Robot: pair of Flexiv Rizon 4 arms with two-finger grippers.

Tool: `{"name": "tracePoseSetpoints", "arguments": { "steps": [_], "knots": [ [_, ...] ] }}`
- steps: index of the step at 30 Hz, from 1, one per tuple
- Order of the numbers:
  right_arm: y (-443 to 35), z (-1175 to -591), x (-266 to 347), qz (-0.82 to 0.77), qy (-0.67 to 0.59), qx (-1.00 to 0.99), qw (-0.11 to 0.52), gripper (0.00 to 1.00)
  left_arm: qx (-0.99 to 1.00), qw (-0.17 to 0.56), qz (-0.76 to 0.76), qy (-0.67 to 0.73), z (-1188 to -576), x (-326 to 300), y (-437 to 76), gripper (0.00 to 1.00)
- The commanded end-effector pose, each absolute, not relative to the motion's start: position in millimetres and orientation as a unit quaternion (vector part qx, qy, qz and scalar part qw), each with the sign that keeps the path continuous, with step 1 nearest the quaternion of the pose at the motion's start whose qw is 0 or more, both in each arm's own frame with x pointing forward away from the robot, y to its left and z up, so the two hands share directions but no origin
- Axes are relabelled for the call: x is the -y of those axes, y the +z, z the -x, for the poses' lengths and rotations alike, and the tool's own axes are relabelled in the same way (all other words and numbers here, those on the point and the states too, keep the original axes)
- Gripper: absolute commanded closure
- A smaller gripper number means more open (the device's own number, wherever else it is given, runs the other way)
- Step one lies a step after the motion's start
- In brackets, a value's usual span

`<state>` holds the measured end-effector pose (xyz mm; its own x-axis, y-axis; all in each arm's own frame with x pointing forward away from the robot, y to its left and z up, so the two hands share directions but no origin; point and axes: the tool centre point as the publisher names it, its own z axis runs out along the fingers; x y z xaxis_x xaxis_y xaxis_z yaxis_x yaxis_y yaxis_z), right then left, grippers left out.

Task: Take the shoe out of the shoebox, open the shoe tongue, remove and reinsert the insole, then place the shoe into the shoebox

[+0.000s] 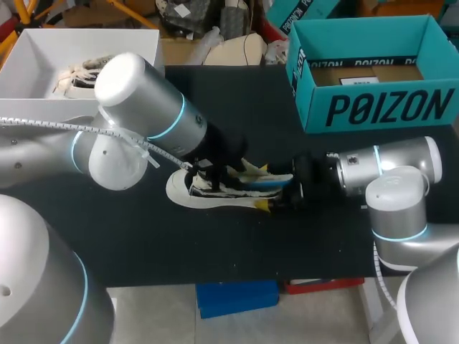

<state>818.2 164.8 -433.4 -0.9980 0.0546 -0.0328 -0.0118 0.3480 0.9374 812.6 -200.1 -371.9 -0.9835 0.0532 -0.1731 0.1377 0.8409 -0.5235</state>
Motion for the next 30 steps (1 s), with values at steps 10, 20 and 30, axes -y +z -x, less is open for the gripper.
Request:
{"name": "tracePoseSetpoints", "arguments": {
  "steps": [10,20,30],
  "knots": [
    [-434.9,-818.0,-166.1,-0.014,0.57,-0.821,0.03,1.0,-0.947,0.135,-0.087,-0.28,-812.5,218.1,-384.3,0.56],
    [-434.9,-818.0,-166.1,-0.014,0.57,-0.821,0.03,1.0,-0.936,0.183,-0.089,-0.289,-818.3,244.6,-383.2,0.55],
    [-434.9,-818.0,-166.1,-0.014,0.57,-0.821,0.03,1.0,-0.927,0.204,-0.075,-0.304,-822.6,264.9,-373.9,0.6]
  ]
}}
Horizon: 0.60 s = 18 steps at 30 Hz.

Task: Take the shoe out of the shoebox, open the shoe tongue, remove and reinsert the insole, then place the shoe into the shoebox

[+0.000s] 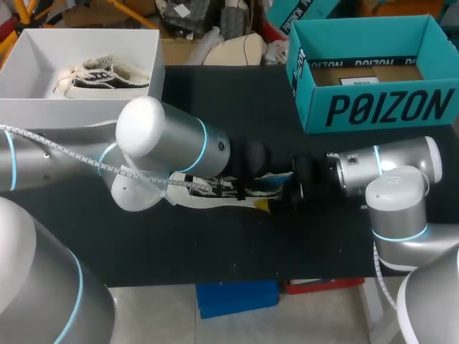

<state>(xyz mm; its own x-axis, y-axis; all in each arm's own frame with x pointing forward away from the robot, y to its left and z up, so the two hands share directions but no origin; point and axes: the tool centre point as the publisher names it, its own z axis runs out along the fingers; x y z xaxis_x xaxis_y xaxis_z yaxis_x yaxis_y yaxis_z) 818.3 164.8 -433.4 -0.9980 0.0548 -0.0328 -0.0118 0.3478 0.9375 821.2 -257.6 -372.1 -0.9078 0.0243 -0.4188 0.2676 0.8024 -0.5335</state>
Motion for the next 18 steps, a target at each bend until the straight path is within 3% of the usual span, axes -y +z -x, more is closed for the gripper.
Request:
{"name": "tracePoseSetpoints", "arguments": {
  "steps": [1,2,3,4,18],
  "knots": [
    [-434.9,-818.0,-166.1,-0.014,0.57,-0.821,0.03,1.0,-0.927,0.204,-0.074,-0.305,-822.7,265.5,-373.1,0.61],
    [-434.9,-818.0,-166.1,-0.014,0.57,-0.821,0.03,1.0,-0.928,0.201,-0.073,-0.305,-822.6,266.1,-372.6,0.62],
    [-434.9,-818.0,-166.1,-0.014,0.57,-0.821,0.03,1.0,-0.928,0.2,-0.069,-0.307,-822.4,266.3,-371.8,0.74],
    [-434.9,-818.0,-166.1,-0.014,0.57,-0.821,0.03,1.0,-0.93,0.193,-0.067,-0.306,-822.2,266.3,-371.7,0.99],
    [-434.9,-818.0,-166.1,-0.014,0.57,-0.821,0.03,1.0,-0.915,0.128,-0.054,-0.379,-782.9,234.1,-324.9,1.0]
  ]
}}
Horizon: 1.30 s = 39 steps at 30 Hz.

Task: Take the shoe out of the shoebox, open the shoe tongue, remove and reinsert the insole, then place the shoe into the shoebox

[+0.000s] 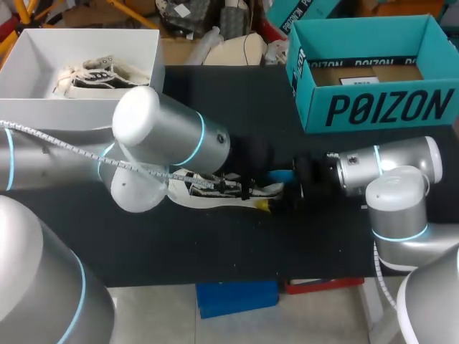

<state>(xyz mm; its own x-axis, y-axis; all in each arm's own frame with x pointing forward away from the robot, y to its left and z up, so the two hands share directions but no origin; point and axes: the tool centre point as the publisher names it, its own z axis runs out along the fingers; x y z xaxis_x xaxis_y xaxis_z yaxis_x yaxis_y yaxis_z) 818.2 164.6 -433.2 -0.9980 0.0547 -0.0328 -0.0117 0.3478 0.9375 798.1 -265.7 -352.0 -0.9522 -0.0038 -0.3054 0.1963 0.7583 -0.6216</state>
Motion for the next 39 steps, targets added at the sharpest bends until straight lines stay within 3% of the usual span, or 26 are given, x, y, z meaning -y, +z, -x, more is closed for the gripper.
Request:
{"name": "tracePoseSetpoints", "arguments": {
  "steps": [1,7,17,24,39],
  "knots": [
    [-434.9,-818.0,-166.1,-0.014,0.57,-0.821,0.03,1.0,-0.911,0.129,-0.052,-0.389,-778.0,233.6,-317.2,1.0],
    [-434.9,-818.0,-166.1,-0.014,0.57,-0.821,0.03,1.0,-0.869,0.075,-0.016,-0.488,-748.3,246.8,-257.6,1.0],
    [-434.9,-818.0,-166.1,-0.014,0.57,-0.821,0.03,1.0,-0.815,0.053,0.032,-0.576,-719.7,266.8,-143.7,1.0],
    [-434.9,-818.0,-166.1,-0.014,0.57,-0.821,0.03,1.0,-0.786,-0.061,0.118,-0.604,-705.8,248.9,-79.2,1.0],
    [-434.9,-818.0,-166.1,-0.014,0.57,-0.821,0.03,1.0,-0.786,-0.061,0.118,-0.604,-705.8,248.9,-79.2,1.0]
  ]
}}
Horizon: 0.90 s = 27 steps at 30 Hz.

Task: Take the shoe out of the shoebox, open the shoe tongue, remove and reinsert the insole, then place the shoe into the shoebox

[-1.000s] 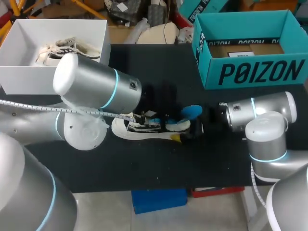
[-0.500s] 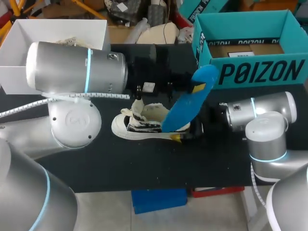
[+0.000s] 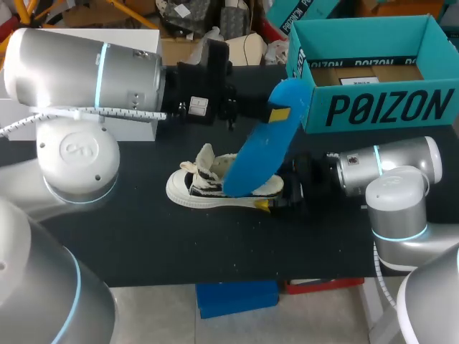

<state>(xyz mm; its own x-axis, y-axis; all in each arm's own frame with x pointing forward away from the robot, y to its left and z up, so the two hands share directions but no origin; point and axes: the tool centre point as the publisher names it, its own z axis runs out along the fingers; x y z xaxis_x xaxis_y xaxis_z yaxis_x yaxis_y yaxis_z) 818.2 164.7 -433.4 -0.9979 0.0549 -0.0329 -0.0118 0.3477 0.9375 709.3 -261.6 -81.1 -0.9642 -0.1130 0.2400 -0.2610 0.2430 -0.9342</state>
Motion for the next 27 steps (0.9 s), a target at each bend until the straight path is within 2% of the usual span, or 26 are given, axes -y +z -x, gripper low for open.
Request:
{"name": "tracePoseSetpoints", "arguments": {
  "steps": [1,4,10,27],
  "knots": [
    [-434.9,-818.0,-166.1,-0.014,0.57,-0.821,0.03,1.0,0.786,0.061,-0.118,0.604,-705.8,248.9,-79.2,1.0],
    [-434.9,-818.0,-166.1,-0.014,0.57,-0.821,0.03,1.0,0.742,0.094,-0.176,0.64,-698.5,238.5,-79.8,1.0],
    [-434.9,-818.0,-166.1,-0.014,0.57,-0.821,0.03,1.0,0.682,0.103,-0.216,0.691,-688.1,222.6,-50.6,1.0],
    [-434.9,-818.0,-166.1,-0.014,0.57,-0.821,0.03,1.0,0.623,0.114,-0.18,0.752,-676.3,206.2,43.6,1.0]
  ]
}}
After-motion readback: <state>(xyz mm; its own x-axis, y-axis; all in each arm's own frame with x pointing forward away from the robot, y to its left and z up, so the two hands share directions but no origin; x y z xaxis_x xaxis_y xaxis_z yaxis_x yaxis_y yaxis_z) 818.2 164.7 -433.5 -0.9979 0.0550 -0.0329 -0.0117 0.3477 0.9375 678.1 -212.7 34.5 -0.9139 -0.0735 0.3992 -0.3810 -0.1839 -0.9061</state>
